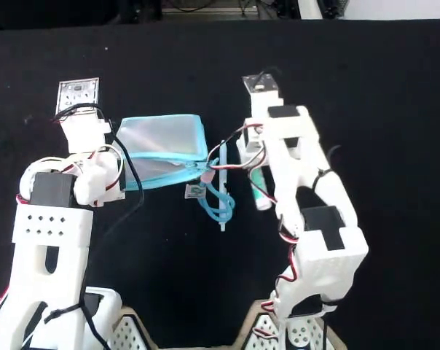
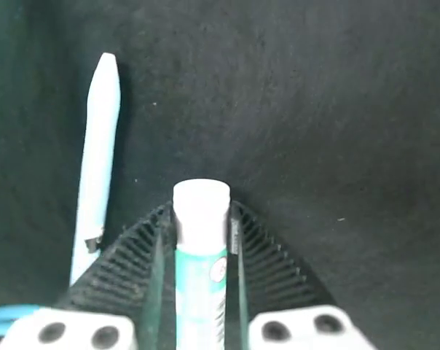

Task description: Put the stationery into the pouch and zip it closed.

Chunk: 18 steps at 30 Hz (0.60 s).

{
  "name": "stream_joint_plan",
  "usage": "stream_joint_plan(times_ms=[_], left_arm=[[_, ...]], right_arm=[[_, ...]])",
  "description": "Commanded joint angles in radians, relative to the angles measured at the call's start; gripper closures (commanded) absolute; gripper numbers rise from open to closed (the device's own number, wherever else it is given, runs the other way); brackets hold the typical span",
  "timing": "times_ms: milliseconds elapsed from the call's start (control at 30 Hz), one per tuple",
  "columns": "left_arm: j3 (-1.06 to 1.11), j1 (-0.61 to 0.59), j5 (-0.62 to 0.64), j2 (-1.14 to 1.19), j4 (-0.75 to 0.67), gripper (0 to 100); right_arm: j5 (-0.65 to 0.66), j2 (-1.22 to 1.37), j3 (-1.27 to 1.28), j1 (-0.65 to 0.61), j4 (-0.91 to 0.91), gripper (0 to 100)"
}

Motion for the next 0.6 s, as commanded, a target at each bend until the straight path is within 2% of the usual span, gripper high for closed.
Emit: stream_joint_plan(times_ms=[0,67,233,400,567], left_arm=[[0.002,-0.012,0.002,0.006,0.006,97],[0.001,-0.012,0.002,0.006,0.006,97],[0.001,-0.012,0.002,0.006,0.006,97],[0.001,-0.012,0.002,0.006,0.006,97],[0.001,-0.012,0.002,0.006,0.006,97]], right_arm=[[0.055,-0.027,-0.061,0.012,0.023,97.5],[0.058,-0.001,-0.070,0.009,0.060,95.0],[0.060,0.079,-0.222,0.011,0.244,81.1],[0.061,0.189,-0.352,0.011,0.353,83.5],[0.061,0.288,-0.446,0.002,0.381,83.6]])
